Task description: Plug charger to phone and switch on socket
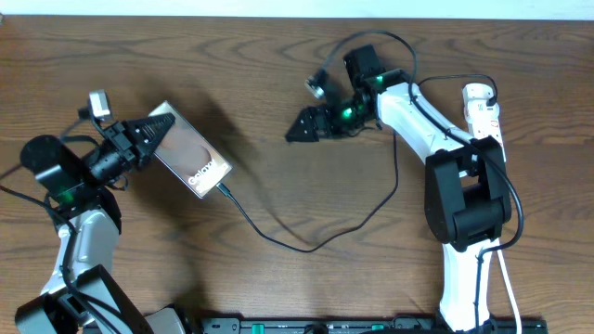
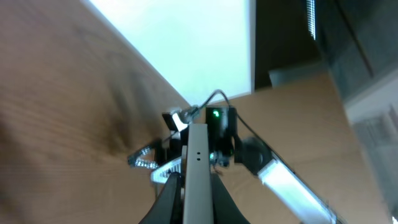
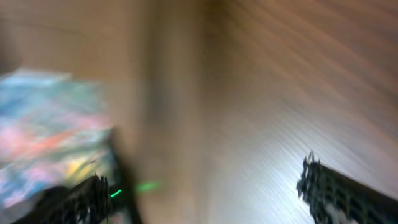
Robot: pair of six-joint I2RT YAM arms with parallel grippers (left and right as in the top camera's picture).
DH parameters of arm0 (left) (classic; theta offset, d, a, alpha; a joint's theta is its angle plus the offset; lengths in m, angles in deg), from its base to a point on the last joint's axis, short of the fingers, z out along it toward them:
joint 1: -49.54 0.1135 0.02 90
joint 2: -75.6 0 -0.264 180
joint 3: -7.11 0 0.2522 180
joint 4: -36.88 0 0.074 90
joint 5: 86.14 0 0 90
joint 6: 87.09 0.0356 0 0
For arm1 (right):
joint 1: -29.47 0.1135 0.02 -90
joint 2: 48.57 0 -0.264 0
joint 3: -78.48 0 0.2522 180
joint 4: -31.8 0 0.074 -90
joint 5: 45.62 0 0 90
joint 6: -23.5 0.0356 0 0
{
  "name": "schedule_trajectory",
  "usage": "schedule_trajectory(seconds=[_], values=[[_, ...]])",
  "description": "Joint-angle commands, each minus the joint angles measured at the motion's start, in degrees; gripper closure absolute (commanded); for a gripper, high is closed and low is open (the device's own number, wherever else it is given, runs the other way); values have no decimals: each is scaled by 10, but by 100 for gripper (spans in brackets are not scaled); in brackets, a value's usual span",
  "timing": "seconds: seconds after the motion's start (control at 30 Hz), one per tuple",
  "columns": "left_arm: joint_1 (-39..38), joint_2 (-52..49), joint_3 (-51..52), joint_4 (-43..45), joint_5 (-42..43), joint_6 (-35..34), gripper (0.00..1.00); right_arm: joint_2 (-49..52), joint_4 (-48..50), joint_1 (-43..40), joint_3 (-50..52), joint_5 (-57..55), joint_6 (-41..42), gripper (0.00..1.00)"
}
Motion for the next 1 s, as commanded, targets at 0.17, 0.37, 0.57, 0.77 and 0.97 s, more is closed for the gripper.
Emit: schedule_trajectory(seconds=[0.17,0.37,0.57,0.77,0.97], values=[[-5,6,-5,-404,-280,249,93,-31,-70,6,-6,-285,86,1],[-5,6,-5,-499,-414,248,93,-80,-87,28,-6,-369,108,1],[-5,6,-5,-556,-520,180,93,-141,-96,63,-6,-412,114,1],[-5,6,-5,-604,-548,181,93,-184,-97,95,-6,-453,125,1],[-5,-1,2,-607,-549,181,93,-193,-96,115,-6,-465,125,1]])
